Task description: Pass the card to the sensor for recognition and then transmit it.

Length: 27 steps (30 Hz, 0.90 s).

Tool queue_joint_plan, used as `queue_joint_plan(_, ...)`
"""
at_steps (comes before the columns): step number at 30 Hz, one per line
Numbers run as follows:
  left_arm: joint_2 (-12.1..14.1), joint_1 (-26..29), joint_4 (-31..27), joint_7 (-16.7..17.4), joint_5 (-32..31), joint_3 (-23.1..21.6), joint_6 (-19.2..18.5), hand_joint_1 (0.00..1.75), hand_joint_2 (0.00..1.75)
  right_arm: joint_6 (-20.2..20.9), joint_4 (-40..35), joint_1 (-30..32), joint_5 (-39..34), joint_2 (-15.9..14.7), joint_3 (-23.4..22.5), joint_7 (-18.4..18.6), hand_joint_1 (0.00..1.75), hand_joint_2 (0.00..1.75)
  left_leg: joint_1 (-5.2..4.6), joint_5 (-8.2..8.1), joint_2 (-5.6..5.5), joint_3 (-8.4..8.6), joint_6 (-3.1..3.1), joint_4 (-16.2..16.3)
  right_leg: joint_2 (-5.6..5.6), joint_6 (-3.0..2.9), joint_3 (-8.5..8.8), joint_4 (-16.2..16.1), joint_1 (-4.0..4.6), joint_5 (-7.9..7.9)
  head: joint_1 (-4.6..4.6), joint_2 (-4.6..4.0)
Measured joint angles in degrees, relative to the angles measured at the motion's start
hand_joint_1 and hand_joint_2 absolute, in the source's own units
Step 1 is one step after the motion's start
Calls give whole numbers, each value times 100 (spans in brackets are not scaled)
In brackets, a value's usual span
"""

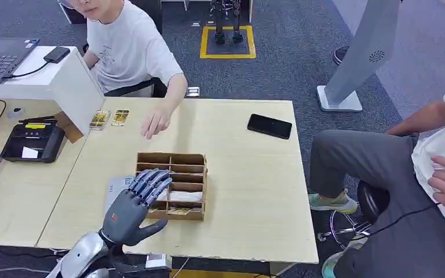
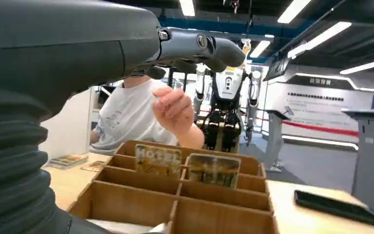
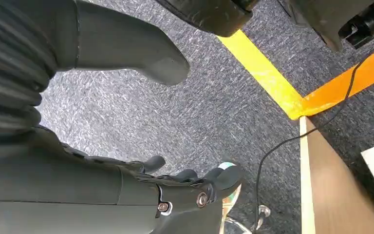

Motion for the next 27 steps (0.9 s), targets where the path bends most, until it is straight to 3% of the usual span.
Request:
queue_joint_plan(12, 243, 333, 116, 225, -408, 129, 417, 0, 175, 0, 0, -1, 15, -4, -24, -50, 0, 175, 0, 0, 0, 0, 0, 0, -1, 0, 0, 0, 0, 0, 0, 0)
queue_joint_plan(27, 186, 330, 461, 671, -1034, 326, 669, 0, 175, 2, -2, -10, 101, -13, -28, -72, 0, 175, -1, 0, -1, 0, 0, 0, -1, 0, 0, 0, 0, 0, 0, 0)
